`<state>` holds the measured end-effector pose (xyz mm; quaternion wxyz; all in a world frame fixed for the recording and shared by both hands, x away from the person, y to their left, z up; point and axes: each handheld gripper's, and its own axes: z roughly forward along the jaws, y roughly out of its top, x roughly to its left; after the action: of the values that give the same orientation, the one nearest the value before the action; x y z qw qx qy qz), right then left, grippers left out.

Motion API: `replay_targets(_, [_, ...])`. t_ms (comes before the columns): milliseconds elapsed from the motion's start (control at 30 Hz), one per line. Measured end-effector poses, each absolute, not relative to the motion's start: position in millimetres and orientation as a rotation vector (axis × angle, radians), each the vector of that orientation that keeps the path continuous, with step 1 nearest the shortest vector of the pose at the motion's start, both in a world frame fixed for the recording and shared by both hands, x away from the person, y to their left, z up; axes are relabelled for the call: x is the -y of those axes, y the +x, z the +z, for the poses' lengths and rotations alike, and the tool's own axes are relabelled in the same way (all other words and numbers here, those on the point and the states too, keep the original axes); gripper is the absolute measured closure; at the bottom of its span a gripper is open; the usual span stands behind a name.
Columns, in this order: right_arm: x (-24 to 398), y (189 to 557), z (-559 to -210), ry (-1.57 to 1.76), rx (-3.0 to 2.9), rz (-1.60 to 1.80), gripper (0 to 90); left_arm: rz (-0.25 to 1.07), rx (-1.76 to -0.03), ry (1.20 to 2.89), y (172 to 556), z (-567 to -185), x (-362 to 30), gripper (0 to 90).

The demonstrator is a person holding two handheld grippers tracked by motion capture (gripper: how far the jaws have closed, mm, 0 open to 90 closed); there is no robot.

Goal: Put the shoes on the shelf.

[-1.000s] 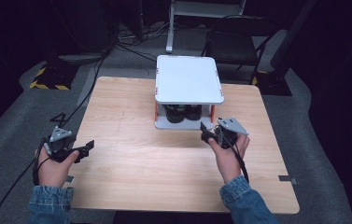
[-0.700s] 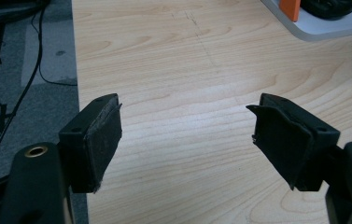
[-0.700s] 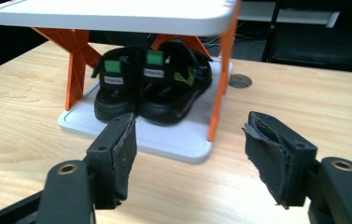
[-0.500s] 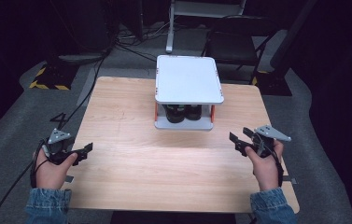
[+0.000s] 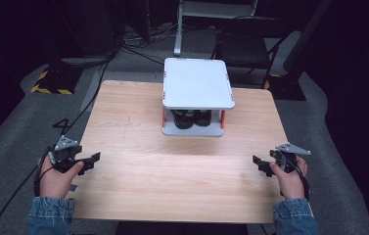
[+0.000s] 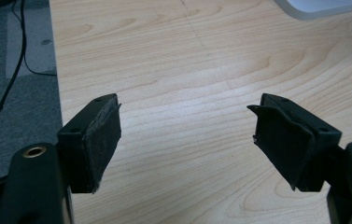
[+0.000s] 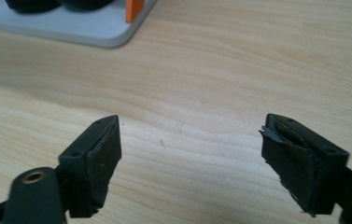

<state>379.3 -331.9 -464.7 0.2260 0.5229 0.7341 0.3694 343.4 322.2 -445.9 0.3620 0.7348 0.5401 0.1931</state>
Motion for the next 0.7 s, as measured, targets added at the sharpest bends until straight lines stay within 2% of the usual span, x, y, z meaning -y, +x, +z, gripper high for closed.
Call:
replay_targets(400, [335,388,-499,1.426,-2.067,0.924,20.6,0.479,-1.391,1.917,346,-450,-321,23.0])
replay_targets(700, [334,389,-505,1.428,-2.069,0.9,14.8,0.478,-1.386,1.921,348,-452,-318,23.0])
